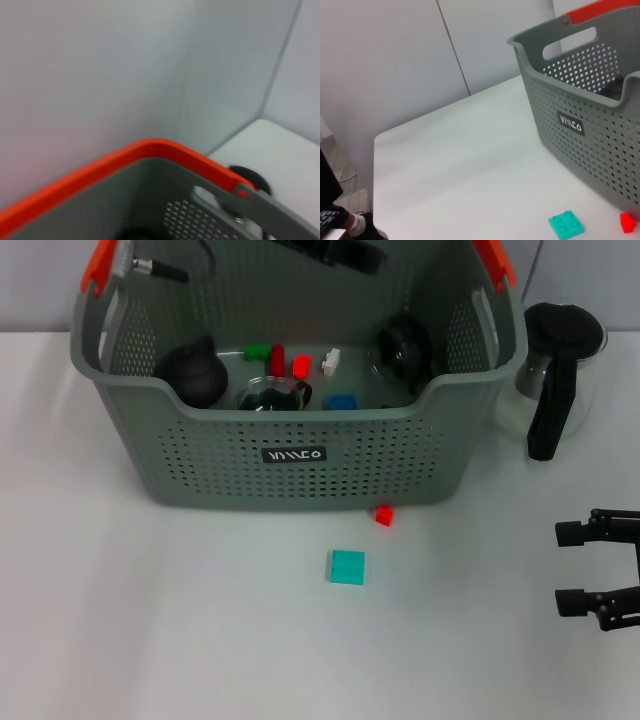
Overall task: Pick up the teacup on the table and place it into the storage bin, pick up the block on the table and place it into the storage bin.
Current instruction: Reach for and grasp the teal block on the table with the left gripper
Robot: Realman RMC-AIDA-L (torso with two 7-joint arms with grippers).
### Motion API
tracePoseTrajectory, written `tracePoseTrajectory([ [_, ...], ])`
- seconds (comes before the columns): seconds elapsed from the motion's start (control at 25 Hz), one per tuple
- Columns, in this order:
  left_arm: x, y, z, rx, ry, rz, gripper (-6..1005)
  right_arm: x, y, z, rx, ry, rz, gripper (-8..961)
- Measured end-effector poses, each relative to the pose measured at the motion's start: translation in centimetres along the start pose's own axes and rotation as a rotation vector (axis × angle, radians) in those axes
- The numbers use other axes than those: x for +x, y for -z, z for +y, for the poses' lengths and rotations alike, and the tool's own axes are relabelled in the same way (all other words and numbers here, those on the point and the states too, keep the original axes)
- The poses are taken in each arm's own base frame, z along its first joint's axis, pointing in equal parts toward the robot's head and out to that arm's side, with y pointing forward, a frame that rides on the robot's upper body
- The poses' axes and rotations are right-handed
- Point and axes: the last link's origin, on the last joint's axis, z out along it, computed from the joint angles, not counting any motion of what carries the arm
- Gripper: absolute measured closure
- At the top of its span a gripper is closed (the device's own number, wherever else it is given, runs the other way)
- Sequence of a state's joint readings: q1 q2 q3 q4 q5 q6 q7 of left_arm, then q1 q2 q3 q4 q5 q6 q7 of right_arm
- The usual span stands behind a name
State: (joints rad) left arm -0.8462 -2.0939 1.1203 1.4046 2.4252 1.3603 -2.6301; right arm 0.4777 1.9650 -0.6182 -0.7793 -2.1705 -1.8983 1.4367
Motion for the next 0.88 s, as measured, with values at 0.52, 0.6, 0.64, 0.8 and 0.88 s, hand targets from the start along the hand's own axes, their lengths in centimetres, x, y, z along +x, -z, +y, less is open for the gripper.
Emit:
tracePoseTrajectory([
  [0.52, -3.1, 3.6, 9.9, -0.622, -0.398, 0.022, 47, -0.7, -0.3, -0.1, -0.036, -0.010, 0.035, 13],
  [0.6, -5.2, 3.4, 11.8, -0.719, -0.483, -0.045, 47, -0.7, -0.4, -0.2, -0.038, -0.025, 0.048, 13],
  [0.64, -6.2, 3.0, 12.3, -0.734, -0.507, -0.088, 48, -0.7, -0.4, -0.2, -0.038, -0.031, 0.051, 13],
  [0.8, -9.2, 0.9, 13.3, -0.718, -0.590, -0.253, 48, -0.6, -0.5, -0.2, -0.034, -0.038, 0.053, 12],
  [0.88, -10.1, -0.4, 13.4, -0.683, -0.630, -0.304, 49, -0.5, -0.6, -0.2, -0.035, -0.044, 0.054, 12],
])
